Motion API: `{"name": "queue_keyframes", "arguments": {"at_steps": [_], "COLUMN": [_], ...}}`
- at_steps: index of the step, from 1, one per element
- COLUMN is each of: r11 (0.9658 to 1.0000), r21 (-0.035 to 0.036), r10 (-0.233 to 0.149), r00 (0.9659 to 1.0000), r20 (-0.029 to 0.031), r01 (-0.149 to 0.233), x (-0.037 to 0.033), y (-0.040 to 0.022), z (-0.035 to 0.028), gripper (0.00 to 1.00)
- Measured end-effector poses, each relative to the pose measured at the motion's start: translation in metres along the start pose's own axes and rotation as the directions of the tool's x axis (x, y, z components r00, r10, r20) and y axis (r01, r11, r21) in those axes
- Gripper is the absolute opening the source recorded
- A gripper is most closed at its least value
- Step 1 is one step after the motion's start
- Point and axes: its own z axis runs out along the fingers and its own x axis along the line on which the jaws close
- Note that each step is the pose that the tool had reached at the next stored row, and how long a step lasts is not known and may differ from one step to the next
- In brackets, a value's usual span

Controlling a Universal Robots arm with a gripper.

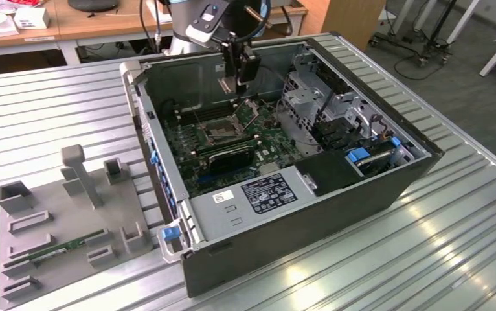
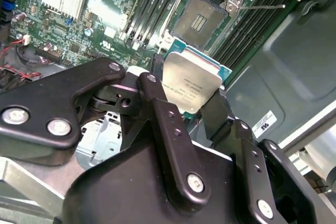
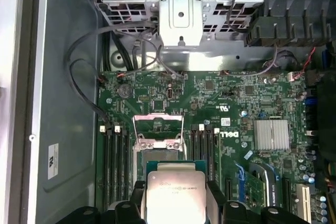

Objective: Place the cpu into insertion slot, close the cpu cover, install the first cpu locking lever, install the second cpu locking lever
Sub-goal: 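Place the cpu into insertion slot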

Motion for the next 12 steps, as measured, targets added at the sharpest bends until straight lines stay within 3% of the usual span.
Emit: {"name": "queue_keyframes", "arguments": {"at_steps": [12], "r11": [0.9995], "r21": [0.0006], "r10": [-0.032], "r00": [0.9995], "r20": [-0.0028], "r01": [0.032], "x": [-0.0005], "y": [-0.005], "z": [0.0214], "gripper": [0.54]}}
